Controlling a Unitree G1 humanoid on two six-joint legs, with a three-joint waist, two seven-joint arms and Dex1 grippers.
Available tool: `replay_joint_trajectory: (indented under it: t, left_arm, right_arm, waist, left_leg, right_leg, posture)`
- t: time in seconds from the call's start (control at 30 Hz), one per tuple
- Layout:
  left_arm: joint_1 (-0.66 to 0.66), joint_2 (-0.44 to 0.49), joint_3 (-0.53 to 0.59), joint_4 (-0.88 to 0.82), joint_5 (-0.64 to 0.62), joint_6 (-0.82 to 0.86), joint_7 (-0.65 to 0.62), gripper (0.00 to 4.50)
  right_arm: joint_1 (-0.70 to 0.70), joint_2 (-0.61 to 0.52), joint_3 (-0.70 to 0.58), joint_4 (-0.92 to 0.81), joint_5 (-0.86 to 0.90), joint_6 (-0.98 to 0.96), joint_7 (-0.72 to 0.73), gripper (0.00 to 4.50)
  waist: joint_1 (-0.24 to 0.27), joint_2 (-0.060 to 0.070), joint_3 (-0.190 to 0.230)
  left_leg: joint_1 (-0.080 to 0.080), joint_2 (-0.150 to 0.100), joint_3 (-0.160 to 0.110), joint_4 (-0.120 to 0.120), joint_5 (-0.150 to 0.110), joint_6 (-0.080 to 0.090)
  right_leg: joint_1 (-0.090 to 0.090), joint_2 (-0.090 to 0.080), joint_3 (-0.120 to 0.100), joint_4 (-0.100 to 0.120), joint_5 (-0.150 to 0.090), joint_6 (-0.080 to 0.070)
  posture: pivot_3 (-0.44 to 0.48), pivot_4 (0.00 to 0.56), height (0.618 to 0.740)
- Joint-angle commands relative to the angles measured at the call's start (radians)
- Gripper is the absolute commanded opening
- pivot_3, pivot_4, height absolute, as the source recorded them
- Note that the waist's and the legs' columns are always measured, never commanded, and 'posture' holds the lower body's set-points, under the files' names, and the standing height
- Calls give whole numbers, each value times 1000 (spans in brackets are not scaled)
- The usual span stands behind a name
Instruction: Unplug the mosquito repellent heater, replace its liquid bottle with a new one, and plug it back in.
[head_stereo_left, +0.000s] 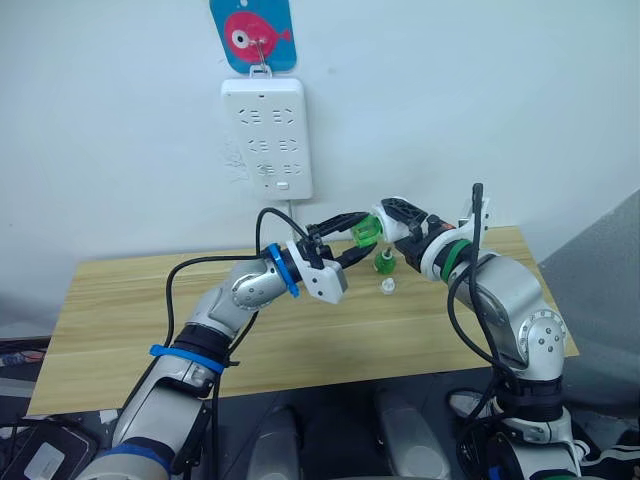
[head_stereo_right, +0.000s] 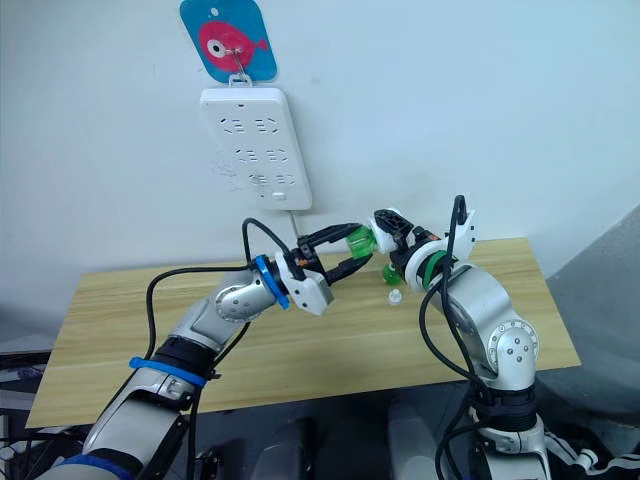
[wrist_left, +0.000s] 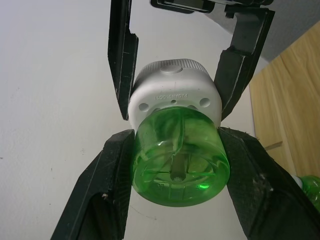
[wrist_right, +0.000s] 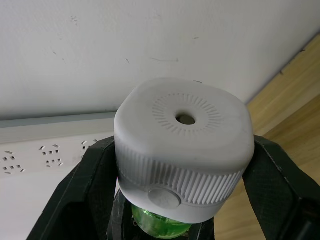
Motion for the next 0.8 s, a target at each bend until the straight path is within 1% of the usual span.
replay_joint_trajectory:
  t: [0.03, 0.07, 0.1, 0.17, 0.2, 0.23, 0.27, 0.37, 0.4, 0.47, 0.5, 0.6, 0.63, 0.7, 0.73, 0.77, 0.8]
  left_arm:
    - [9, 7, -15, -26, -45, -40, -12, 2634]
    - [14, 7, -17, -28, -73, -32, -32, 3012]
    - [18, 8, -16, -31, -87, -28, -38, 3225]
    - [26, 17, -10, -39, -95, -15, -48, 3813]
    - [31, 23, -6, -44, -101, -8, -55, 4190]
    - [38, 31, -7, -51, -127, 1, -79, 4397]
    - [59, 46, -9, -74, -182, 23, -121, 4500]
    - [130, 109, 2, -161, -317, 79, -219, 4500]
    - [165, 131, 10, -208, -401, 138, -266, 4500]
    - [223, 168, 32, -287, -517, 255, -332, 4500]
    - [265, 193, 46, -345, -606, 358, -374, 4500]
    - [398, 290, 115, -541, -888, 737, -444, 4500]
    - [435, 324, 158, -600, -974, 852, -435, 4500]
    - [478, 370, 230, -680, -1098, 1018, -419, 4500]
    - [492, 384, 273, -703, -1144, 1072, -408, 4500]
    - [501, 396, 322, -714, -1192, 1134, -387, 4500]
    - [505, 413, 383, -718, -1226, 1186, -360, 4500]
  right_arm:
    - [-10, 11, -2, -22, 10, -18, -19, 3197]
    - [-9, 13, -4, -22, 10, -20, -21, 3197]
    - [-9, 13, -5, -22, 10, -20, -23, 3197]
    - [-8, 12, -8, -25, 10, -20, -25, 3196]
    - [-7, 10, -9, -25, 11, -18, -26, 3196]
    - [-6, 10, -11, -26, 11, -18, -27, 3196]
    - [-5, 4, -13, -28, 11, -16, -25, 3196]
    - [-1, -15, -24, -35, 8, -9, -11, 3196]
    - [-2, -33, -28, -38, 1, 4, 9, 3196]
    - [-5, -71, -29, -45, -13, 31, 49, 3196]
    - [-9, -104, -25, -53, -33, 55, 86, 3196]
    - [-26, -267, 18, -113, -176, 179, 269, 3196]
    - [-26, -329, 37, -146, -245, 213, 352, 3196]
    - [-18, -411, 61, -191, -351, 245, 481, 3196]
    - [-14, -457, 80, -219, -418, 256, 557, 3195]
    - [-13, -507, 109, -261, -503, 256, 660, 3195]
    - [-9, -540, 124, -299, -551, 256, 755, 3195]
  waist:
    - [0, 0, 0]
    - [0, 0, 0]
    - [0, 0, 0]
    - [0, 0, 0]
    - [0, 0, 0]
    - [0, 0, 0]
    - [-1, 0, 0]
    - [-3, 1, -1]
    - [-4, 1, -1]
    - [-5, 1, -1]
    - [-4, 1, -1]
    - [-2, 1, -1]
    - [-1, 1, -1]
    - [2, 1, -1]
    - [5, 1, -1]
    - [9, 1, -1]
    - [12, 1, -1]
  left_leg:
    - [0, 0, 0, 0, 0, 0]
    - [0, 0, 0, 0, 0, 0]
    - [0, 0, 0, 0, 0, 0]
    - [0, 0, 0, 0, 0, 0]
    - [0, 0, 0, 0, 0, 0]
    - [0, 0, 0, 0, 0, 0]
    - [0, 0, 0, 0, 0, 0]
    - [0, 0, 0, 0, 0, 0]
    - [0, 1, 0, 0, 0, 0]
    - [0, 1, 0, 0, 0, 0]
    - [0, 1, 0, 0, 0, 0]
    - [0, 1, 0, 0, 0, 0]
    - [0, 1, 0, 0, 0, 0]
    - [1, 1, -1, 0, 0, 0]
    - [1, 2, -2, 0, 0, 0]
    - [1, 2, -3, 0, 0, 0]
    - [1, 2, -3, 0, 0, 0]
  right_leg:
    - [0, 0, 0, 0, 0, 0]
    - [0, 0, 0, 0, 0, 0]
    - [0, 0, 0, 0, 0, 0]
    - [0, 0, 0, 0, 0, 0]
    - [0, 0, 0, 0, 0, 0]
    - [0, 0, 0, 0, 0, 0]
    - [0, 0, 0, 1, 0, 0]
    - [-1, 0, 0, 1, 0, 0]
    - [-1, 0, 0, 1, 0, 0]
    - [-1, 0, 0, 1, 0, 0]
    - [-1, 0, 0, 1, 0, 0]
    - [-1, 0, 0, 2, 0, 0]
    - [-1, 0, 0, 2, 0, -1]
    - [-1, 1, 0, 1, -1, -1]
    - [-1, 1, -1, 2, -1, -1]
    - [0, 2, -2, 2, -1, -2]
    - [0, 2, -2, 2, -1, -2]
  posture:
    - [-186, 223, 725]
    - [-184, 223, 725]
    - [-184, 222, 725]
    - [-186, 222, 725]
    - [-189, 222, 725]
    - [-191, 222, 725]
    - [-191, 222, 725]
    - [-192, 221, 725]
    - [-191, 221, 725]
    - [-191, 221, 725]
    - [-176, 220, 725]
    - [-163, 219, 725]
    - [-159, 218, 725]
    - [-146, 218, 725]
    - [-140, 215, 725]
    - [-140, 215, 725]
    - [-140, 215, 725]
